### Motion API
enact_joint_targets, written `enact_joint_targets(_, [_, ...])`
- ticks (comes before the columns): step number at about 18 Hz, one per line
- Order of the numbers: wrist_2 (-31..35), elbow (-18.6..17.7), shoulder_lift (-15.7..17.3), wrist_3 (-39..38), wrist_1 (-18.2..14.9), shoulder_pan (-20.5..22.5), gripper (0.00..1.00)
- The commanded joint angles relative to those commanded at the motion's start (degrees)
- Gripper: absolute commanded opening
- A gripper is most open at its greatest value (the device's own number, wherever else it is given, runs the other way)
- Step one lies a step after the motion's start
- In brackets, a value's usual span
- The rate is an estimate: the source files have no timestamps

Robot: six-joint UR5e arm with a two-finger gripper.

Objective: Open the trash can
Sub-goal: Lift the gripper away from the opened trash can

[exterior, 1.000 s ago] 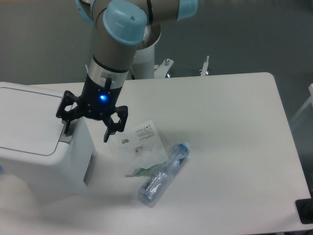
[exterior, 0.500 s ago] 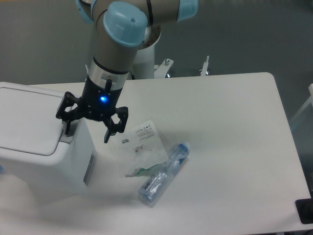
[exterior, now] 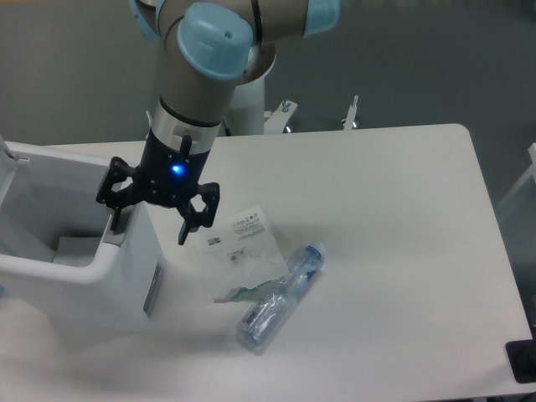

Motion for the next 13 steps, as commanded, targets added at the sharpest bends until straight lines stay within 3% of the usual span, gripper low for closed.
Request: enact_joint_targets(13, [1.1, -1.1, 0.6, 0.3, 0.0, 9.9, 1.00])
